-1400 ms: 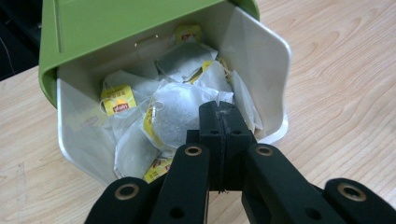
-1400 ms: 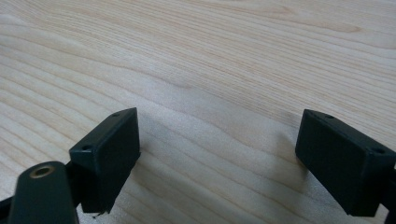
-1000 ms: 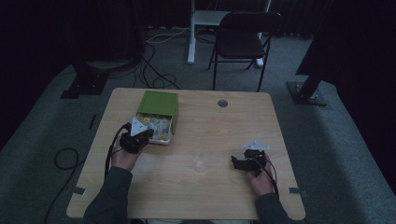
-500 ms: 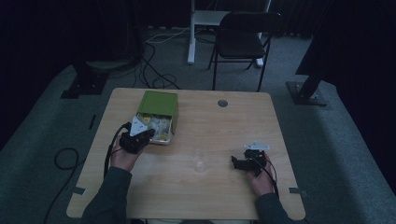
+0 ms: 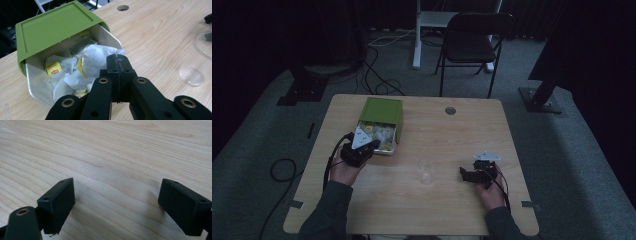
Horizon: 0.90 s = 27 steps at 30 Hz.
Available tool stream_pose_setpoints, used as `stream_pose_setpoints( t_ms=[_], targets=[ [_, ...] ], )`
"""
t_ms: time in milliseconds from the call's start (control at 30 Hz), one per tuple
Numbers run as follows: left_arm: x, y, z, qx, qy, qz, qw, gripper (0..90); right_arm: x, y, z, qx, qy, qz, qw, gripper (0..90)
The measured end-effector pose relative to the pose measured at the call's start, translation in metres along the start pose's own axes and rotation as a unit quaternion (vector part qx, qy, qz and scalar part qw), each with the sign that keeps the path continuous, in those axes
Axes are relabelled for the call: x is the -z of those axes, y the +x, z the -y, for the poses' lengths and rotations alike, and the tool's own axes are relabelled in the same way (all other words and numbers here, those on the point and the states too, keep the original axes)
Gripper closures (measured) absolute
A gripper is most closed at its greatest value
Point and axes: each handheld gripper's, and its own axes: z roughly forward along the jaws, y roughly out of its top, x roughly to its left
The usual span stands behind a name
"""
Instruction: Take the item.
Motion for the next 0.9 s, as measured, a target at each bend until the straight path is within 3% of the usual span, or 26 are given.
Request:
stream_pose_setpoints(
  t_ms=[900],
  targets=[
    [0.007,-0.017,-0.011,-0.02,-0.019,0.028,0.9992,90.0,0.0,0.0,0.0,0.0,0.0,0.0,1.0,13.4]
  ],
)
